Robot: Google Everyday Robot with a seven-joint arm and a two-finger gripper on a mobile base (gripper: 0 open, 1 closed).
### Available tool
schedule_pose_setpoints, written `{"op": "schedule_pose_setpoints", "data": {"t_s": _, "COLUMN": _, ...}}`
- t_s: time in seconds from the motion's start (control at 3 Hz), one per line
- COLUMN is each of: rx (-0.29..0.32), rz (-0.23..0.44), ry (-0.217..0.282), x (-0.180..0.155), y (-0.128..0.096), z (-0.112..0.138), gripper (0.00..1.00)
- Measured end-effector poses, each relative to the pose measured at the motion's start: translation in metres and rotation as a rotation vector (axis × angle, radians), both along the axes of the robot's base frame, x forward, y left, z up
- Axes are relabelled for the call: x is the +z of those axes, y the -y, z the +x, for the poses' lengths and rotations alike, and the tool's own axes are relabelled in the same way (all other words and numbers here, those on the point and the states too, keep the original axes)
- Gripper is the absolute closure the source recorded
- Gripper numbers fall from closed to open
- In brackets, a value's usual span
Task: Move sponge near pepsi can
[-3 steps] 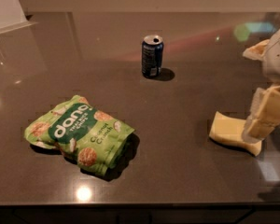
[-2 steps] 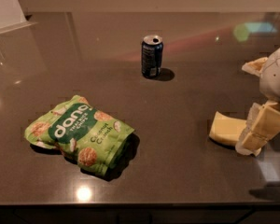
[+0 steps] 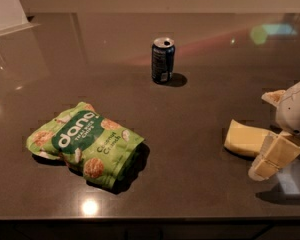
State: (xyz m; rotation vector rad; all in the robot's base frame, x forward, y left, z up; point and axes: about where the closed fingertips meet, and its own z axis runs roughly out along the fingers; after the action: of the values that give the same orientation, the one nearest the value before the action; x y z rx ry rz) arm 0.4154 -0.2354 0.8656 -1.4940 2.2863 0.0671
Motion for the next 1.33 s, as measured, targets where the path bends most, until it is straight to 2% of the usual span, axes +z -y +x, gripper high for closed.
{"op": "schedule_pose_setpoints", "data": {"t_s": 0.33, "rx": -0.02, "rz": 0.008, "ry": -0.024, "x": -0.013, "y": 0.006, "z": -0.001, "gripper": 0.0}}
{"op": "schedule_pose_setpoints", "data": {"t_s": 0.67, "rx": -0.034, "rz": 0.008, "ry": -0.06, "x": -0.021, "y": 0.009, "z": -0.002, "gripper": 0.18}}
{"op": "schedule_pose_setpoints", "data": {"t_s": 1.0, "rx": -0.042, "rz": 0.006, "ry": -0.096, "x": -0.027, "y": 0.012, "z": -0.002, "gripper": 0.41}}
{"op": "schedule_pose_setpoints", "data": {"t_s": 1.33, "rx": -0.051, "rz": 0.022, "ry": -0.121, "x": -0.018, "y": 0.011, "z": 0.006, "gripper": 0.73}}
